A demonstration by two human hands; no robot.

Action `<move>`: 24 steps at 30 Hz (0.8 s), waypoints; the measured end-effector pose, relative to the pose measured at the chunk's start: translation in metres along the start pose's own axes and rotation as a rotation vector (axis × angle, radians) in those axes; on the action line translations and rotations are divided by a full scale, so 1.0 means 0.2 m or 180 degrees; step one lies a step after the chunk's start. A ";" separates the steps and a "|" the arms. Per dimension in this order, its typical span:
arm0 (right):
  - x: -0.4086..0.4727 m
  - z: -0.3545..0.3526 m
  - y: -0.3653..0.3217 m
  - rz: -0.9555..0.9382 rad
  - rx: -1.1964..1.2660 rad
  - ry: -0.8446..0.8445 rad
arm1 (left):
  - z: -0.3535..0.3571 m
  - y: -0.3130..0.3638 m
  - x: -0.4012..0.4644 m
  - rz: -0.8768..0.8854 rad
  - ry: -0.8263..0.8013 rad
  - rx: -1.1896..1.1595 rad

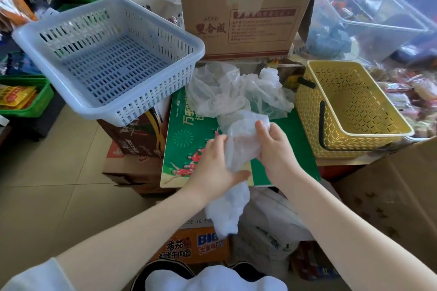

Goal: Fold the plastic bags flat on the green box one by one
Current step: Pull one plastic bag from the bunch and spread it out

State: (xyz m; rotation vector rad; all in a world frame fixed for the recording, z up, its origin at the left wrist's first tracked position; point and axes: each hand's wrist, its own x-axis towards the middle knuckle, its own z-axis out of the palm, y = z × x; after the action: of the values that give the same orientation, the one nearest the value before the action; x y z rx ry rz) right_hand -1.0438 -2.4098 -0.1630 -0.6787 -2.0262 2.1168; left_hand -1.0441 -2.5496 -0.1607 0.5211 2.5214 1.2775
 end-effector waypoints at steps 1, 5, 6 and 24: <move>0.00 -0.01 -0.04 -0.0092 0.0005 0.0051 | -0.02 -0.01 0.02 0.0047 0.0020 -0.0057; 0.05 -0.16 -0.13 -0.0391 -0.0698 0.0541 | -0.13 -0.09 0.06 -0.0032 -0.0381 -0.0259; 0.06 -0.20 -0.13 -0.0380 -0.0967 0.0585 | -0.16 -0.11 0.06 -0.0066 -0.0435 -0.0384; 0.00 -0.08 -0.08 -0.2189 -0.2552 -0.0779 | -0.30 -0.06 0.11 -0.0304 -0.0736 -0.1853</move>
State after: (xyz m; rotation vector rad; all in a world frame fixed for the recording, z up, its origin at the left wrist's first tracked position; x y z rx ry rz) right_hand -1.0407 -2.3947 -0.1481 0.2430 -2.6988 1.0193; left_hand -1.0896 -2.5901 -0.1363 0.3770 1.8426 1.7030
